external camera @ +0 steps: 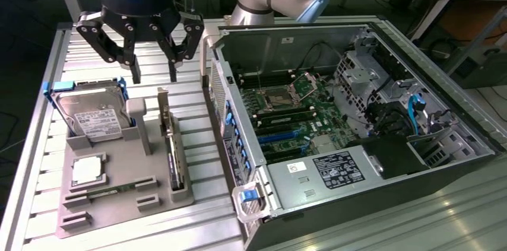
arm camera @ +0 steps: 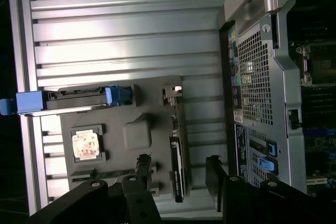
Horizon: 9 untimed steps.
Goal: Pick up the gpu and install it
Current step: 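Pick up the gpu and move the gpu toward the slot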
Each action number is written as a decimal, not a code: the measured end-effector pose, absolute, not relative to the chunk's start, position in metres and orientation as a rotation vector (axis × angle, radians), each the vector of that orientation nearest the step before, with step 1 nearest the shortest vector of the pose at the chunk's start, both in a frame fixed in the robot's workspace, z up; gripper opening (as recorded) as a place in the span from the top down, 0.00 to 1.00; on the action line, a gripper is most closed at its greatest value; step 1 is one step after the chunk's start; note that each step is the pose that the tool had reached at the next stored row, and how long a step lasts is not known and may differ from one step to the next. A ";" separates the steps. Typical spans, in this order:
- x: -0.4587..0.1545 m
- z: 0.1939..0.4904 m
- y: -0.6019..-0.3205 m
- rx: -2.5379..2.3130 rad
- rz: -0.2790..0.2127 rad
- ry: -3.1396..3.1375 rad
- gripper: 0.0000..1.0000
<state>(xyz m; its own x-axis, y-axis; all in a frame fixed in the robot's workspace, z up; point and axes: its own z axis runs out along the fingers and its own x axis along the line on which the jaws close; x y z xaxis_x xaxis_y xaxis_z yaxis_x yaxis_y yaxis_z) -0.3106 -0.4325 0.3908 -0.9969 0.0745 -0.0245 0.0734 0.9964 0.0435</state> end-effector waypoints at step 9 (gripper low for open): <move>-0.311 0.390 -0.437 0.115 0.066 3.113 0.46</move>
<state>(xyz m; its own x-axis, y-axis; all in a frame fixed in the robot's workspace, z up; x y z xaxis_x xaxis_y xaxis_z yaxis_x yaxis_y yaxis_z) -0.3105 -0.4370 0.3902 -0.9969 0.0745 -0.0245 0.0734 0.9964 0.0434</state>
